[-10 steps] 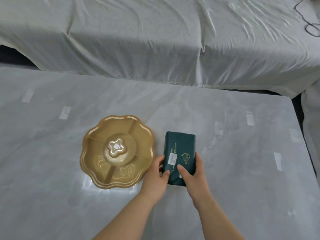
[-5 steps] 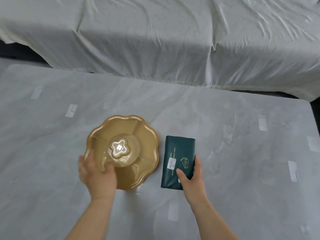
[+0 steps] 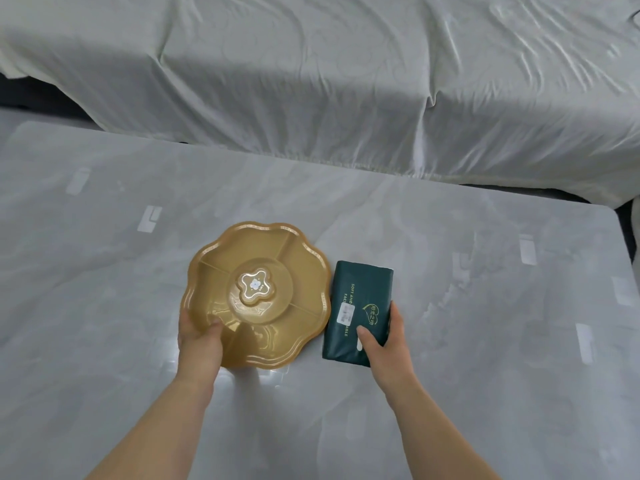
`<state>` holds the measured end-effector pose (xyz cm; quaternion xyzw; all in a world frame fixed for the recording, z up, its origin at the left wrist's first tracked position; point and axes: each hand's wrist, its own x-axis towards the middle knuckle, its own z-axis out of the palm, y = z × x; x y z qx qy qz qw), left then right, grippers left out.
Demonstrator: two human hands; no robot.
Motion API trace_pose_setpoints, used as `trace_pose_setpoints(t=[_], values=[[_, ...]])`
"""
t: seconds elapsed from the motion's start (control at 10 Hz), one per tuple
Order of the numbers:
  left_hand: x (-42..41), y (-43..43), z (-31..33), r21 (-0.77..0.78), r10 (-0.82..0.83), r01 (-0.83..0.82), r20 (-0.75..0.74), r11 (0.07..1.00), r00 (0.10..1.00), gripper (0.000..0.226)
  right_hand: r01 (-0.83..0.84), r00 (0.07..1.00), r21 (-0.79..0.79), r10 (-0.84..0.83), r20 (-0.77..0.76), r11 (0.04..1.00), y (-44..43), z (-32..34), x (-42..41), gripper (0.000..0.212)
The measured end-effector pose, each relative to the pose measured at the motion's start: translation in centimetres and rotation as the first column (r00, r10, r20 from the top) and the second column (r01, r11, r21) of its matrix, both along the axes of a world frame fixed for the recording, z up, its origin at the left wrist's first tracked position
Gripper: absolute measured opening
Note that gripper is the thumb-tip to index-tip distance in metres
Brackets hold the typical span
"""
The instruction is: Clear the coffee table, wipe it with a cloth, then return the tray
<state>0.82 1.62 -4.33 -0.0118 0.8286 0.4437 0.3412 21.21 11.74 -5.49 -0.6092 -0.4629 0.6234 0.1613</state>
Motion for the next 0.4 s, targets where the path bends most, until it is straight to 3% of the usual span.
trace_pose_setpoints(t=[0.1,0.2,0.3,0.4], values=[[-0.9,-0.1,0.0,0.009,-0.111,0.111,0.010,0.994,0.994,0.053,0.002,1.000,0.017,-0.002,0.018,1.000,-0.1,-0.2,-0.1,0.064],[-1.1,-0.5,0.5,-0.113,-0.222,0.225,0.045,0.968,0.974,0.053,-0.041,0.998,-0.004,0.041,0.056,0.999,-0.1,0.2,-0.3,0.062],[-0.5,-1.3,1.8,-0.185,-0.337,0.333,0.014,0.925,0.942,0.047,-0.104,0.988,-0.049,0.108,0.106,0.993,0.1,1.3,0.1,0.054],[0.0,-2.6,5.2,-0.181,-0.354,0.336,-0.075,0.924,0.932,0.041,-0.121,0.968,-0.039,0.127,0.214,0.992,-0.7,4.0,1.1,0.057]])
